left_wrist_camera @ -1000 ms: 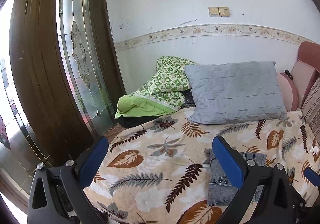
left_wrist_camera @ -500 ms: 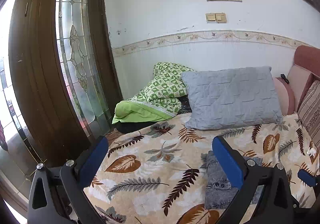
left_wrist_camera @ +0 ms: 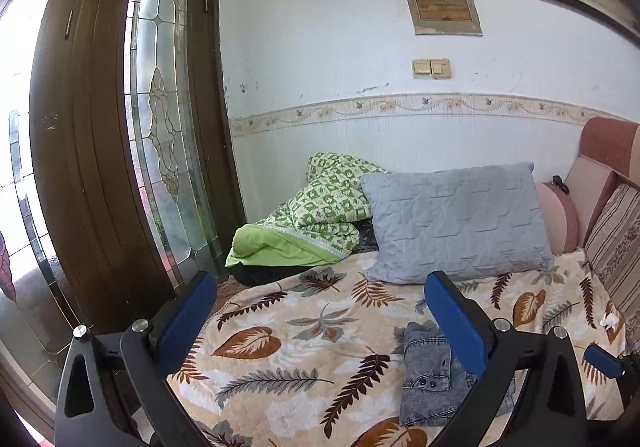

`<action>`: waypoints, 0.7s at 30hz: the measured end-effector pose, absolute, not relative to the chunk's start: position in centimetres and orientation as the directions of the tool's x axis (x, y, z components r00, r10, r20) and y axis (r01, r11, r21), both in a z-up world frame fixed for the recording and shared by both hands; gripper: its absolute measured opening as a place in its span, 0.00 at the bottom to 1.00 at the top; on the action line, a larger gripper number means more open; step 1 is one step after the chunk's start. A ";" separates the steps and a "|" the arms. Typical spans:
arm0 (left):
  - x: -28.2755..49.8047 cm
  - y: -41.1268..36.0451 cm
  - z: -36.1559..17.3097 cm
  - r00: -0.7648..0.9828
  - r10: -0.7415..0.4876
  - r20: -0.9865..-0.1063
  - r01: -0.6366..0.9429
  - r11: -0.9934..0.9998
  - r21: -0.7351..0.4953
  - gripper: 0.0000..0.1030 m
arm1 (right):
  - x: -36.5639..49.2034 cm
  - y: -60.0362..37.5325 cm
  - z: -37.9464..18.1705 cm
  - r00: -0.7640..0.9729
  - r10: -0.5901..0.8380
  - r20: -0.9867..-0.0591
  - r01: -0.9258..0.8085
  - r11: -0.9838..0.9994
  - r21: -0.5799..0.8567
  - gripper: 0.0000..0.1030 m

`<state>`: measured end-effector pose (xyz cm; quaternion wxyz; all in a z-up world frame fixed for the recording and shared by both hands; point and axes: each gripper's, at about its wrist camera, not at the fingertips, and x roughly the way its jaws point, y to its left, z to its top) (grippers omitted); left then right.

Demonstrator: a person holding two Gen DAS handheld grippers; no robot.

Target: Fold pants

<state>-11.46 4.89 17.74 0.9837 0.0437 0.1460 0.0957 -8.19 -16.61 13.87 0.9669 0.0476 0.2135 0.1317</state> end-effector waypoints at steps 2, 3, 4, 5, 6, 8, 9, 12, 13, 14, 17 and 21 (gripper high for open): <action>-11.8 4.9 18.1 0.943 0.195 -0.270 -0.171 0.979 0.110 1.00 | -8.5 -16.4 14.1 0.876 0.275 -0.397 -0.238 0.961 0.141 0.75; -12.0 4.9 18.3 0.945 0.192 -0.266 -0.169 0.980 0.108 1.00 | -8.6 -16.3 14.1 0.876 0.276 -0.395 -0.240 0.961 0.139 0.75; -12.2 5.0 18.5 0.947 0.187 -0.261 -0.165 0.981 0.103 1.00 | -8.7 -16.2 14.2 0.877 0.275 -0.393 -0.241 0.961 0.135 0.75; -12.4 5.0 18.5 0.948 0.185 -0.258 -0.164 0.981 0.100 1.00 | -8.8 -16.1 14.3 0.878 0.274 -0.391 -0.242 0.961 0.131 0.75; -12.5 5.1 18.6 0.949 0.184 -0.255 -0.164 0.982 0.097 1.00 | -8.9 -16.0 14.3 0.880 0.273 -0.389 -0.243 0.962 0.127 0.75; -12.7 5.1 18.7 0.952 0.178 -0.250 -0.159 0.983 0.093 1.00 | -9.1 -15.9 14.4 0.881 0.275 -0.385 -0.247 0.961 0.122 0.75; -12.8 5.1 18.8 0.953 0.175 -0.248 -0.157 0.983 0.092 1.00 | -9.1 -15.9 14.4 0.881 0.276 -0.384 -0.249 0.961 0.121 0.75; -12.9 5.0 18.9 0.956 0.159 -0.247 -0.142 0.986 0.086 1.00 | -9.1 -15.7 14.3 0.880 0.277 -0.387 -0.252 0.961 0.116 0.75; -12.8 5.0 19.0 0.957 0.152 -0.249 -0.136 0.987 0.083 1.00 | -9.1 -15.7 14.3 0.879 0.277 -0.389 -0.252 0.961 0.115 0.75; -12.8 5.0 19.0 0.958 0.146 -0.249 -0.130 0.988 0.081 1.00 | -9.0 -15.6 14.2 0.877 0.278 -0.391 -0.253 0.961 0.115 0.75; -12.6 4.8 19.0 0.960 0.140 -0.241 -0.123 0.989 0.084 1.00 | -8.7 -15.6 14.0 0.873 0.281 -0.398 -0.255 0.960 0.117 0.75; -11.9 4.6 18.8 0.960 0.125 -0.251 -0.107 0.991 0.082 1.00 | -8.1 -15.5 13.6 0.868 0.283 -0.408 -0.258 0.959 0.116 0.75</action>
